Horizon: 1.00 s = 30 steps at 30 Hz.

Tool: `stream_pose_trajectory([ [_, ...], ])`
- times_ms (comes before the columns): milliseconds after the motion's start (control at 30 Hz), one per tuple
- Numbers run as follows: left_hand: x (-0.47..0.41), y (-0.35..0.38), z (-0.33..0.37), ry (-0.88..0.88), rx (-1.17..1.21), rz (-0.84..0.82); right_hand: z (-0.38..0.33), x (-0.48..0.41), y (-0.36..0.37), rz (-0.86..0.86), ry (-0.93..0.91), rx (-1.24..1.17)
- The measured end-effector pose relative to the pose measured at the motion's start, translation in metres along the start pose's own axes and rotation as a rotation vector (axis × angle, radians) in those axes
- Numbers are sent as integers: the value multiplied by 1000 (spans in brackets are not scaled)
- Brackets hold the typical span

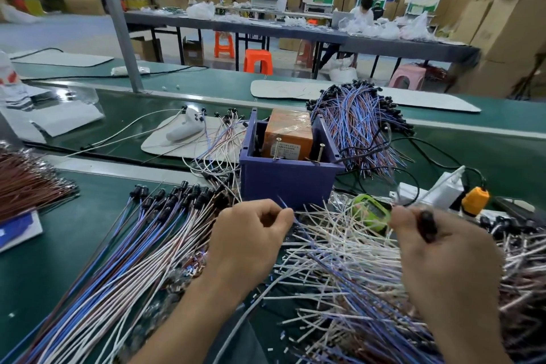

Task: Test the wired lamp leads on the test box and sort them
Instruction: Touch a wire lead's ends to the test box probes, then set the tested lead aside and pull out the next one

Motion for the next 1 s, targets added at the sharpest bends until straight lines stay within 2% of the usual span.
stream_pose_trajectory([
  [100, 9, -7, 9, 65, 50, 90, -8, 15, 29, -206, 30, 212],
  [200, 21, -6, 26, 150, 247, 35, -14, 30, 52, -332, 39, 356],
  [300, 33, 5, 44, 361, 94, -94, -12, 38, 65, -431, 78, 374],
  [367, 37, 15, 45, 416, -30, -100, -6, 40, 67, -465, 120, 339],
  [433, 37, 19, 41, 363, -33, -75, -5, 39, 67, -470, 134, 265],
  [567, 28, 19, 28, 194, 93, -46, -7, 40, 68, -530, 171, -82],
  [667, 24, 17, 22, 173, 42, -12, -5, 39, 72, -571, 128, -145],
  [833, 23, 15, 19, 135, 45, 15, -3, 43, 81, -673, 165, -280],
  [900, 23, 16, 21, 99, 174, -34, -4, 44, 84, -735, 200, -362],
  [1000, 22, 25, 22, -3, 514, -182, -8, 41, 83, -734, 234, -564],
])
Point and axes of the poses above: each hand's wrist, its own x-axis away from the middle knuckle, its own y-axis out of the palm, z = x × y, the point moved 6 cm from there along -x, towards the middle knuckle, and after that the axes turned 14 degrees about -x, right-handed, at the moved point
